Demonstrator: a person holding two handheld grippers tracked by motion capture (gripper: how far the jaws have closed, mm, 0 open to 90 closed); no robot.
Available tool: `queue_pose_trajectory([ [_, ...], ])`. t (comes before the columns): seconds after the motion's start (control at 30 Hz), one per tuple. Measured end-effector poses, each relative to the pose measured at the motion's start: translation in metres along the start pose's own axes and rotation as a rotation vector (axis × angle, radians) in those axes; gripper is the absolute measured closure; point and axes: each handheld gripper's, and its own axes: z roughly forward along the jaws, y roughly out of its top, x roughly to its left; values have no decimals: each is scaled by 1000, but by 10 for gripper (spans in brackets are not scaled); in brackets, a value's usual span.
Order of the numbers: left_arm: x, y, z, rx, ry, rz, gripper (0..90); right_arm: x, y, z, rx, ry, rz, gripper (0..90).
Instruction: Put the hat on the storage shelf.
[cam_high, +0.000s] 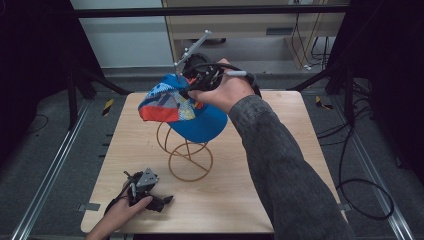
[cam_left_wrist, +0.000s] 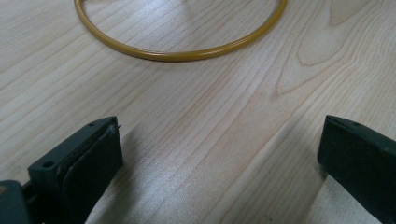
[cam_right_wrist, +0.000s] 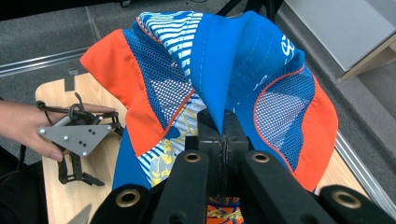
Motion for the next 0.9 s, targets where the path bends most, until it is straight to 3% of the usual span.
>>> queue_pose_trajectory([
  [0.47,0,0,0,1,0,0,0,-1,-4,22,42,21,8,900],
  [0.9,0,0,0,1,0,2,0,1,8,40,74,32,1,899],
])
